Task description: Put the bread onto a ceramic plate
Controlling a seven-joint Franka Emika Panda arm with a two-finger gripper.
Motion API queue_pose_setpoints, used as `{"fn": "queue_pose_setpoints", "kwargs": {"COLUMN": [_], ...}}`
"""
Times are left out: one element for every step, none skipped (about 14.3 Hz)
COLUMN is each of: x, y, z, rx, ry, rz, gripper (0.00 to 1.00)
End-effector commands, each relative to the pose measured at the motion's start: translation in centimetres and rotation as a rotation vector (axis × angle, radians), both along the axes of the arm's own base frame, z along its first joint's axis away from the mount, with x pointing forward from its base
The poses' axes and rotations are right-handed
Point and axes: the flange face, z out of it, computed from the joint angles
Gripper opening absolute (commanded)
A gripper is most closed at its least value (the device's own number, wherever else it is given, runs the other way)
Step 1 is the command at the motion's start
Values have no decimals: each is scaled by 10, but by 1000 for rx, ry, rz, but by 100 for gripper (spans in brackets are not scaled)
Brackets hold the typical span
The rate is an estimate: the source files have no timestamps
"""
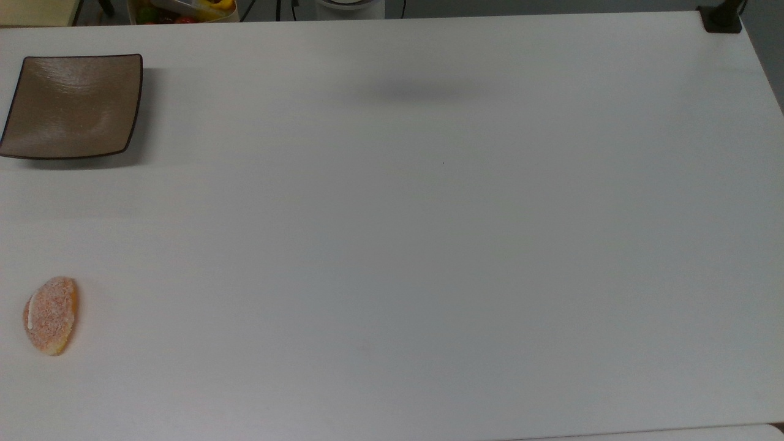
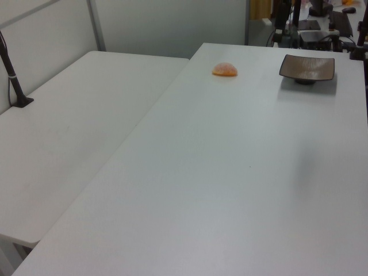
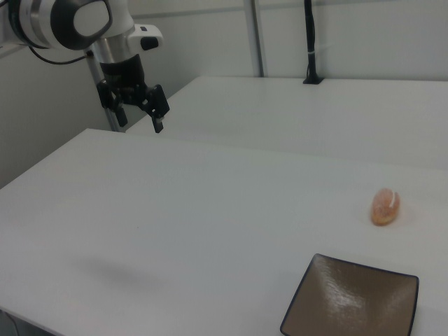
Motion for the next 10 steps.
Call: {"fn": "queue_pose_setpoints", "kwargs": {"x": [-2, -2, -2, -1, -1, -2, -2, -3, -3, -4], "y": [15, 15, 16, 16, 16, 19, 24, 24, 24, 24], "z": [2, 2, 2, 2, 2, 2, 2, 1, -1, -2], "rx": [-8, -8, -7, -8, -7, -7, -7, -6, -7, -8], "ry": [-14, -15, -16, -14, -16, -16, -16, -11, -4, 2], "rz": [14, 16, 16, 16, 16, 20, 29, 28, 29, 33], "gripper": [100, 100, 100, 100, 100, 100, 100, 100, 100, 100]}}
